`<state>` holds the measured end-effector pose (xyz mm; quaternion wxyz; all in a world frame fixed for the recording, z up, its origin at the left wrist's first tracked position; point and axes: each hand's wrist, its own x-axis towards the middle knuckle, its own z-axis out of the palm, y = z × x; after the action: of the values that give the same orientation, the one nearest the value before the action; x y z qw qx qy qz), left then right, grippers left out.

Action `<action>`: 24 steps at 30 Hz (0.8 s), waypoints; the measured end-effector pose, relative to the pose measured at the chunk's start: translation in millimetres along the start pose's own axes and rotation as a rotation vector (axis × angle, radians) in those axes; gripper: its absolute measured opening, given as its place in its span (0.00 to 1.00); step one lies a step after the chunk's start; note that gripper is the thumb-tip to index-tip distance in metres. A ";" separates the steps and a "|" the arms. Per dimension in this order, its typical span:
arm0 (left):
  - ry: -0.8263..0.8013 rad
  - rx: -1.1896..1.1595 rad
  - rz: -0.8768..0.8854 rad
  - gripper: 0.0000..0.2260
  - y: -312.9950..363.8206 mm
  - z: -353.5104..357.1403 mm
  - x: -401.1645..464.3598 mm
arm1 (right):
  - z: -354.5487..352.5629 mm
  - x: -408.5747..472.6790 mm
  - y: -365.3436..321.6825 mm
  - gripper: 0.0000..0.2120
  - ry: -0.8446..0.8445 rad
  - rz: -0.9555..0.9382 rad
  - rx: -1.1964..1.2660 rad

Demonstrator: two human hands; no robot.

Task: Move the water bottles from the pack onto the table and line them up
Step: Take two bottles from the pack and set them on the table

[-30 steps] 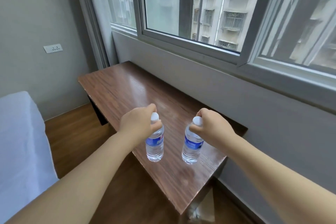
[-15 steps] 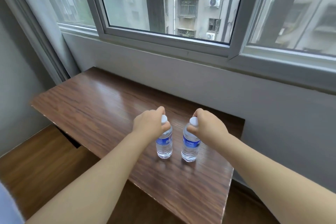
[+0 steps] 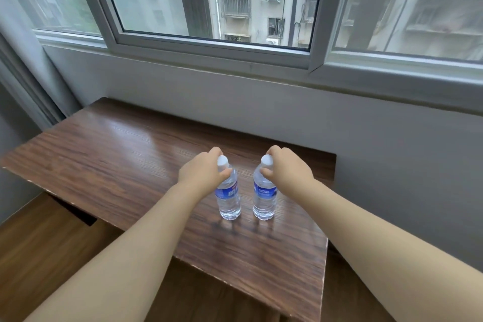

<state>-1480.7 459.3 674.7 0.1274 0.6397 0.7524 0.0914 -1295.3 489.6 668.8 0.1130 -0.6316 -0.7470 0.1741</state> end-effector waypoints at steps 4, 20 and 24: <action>-0.031 -0.078 -0.008 0.16 -5.1 3.3 -5.2 | -1.0 -8.0 7.3 0.16 0.020 0.005 0.071; -0.256 -0.352 0.142 0.07 135.8 128.6 -157.2 | -61.6 -217.5 238.9 0.15 0.031 0.296 0.420; -0.465 -0.351 0.324 0.06 240.3 179.8 -208.4 | -76.4 -331.7 337.5 0.12 0.117 0.431 0.543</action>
<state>-1168.4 288.8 591.6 0.3878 0.7232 0.5643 0.0902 -901.8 220.3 619.6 0.2801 -0.7307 -0.5152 0.3496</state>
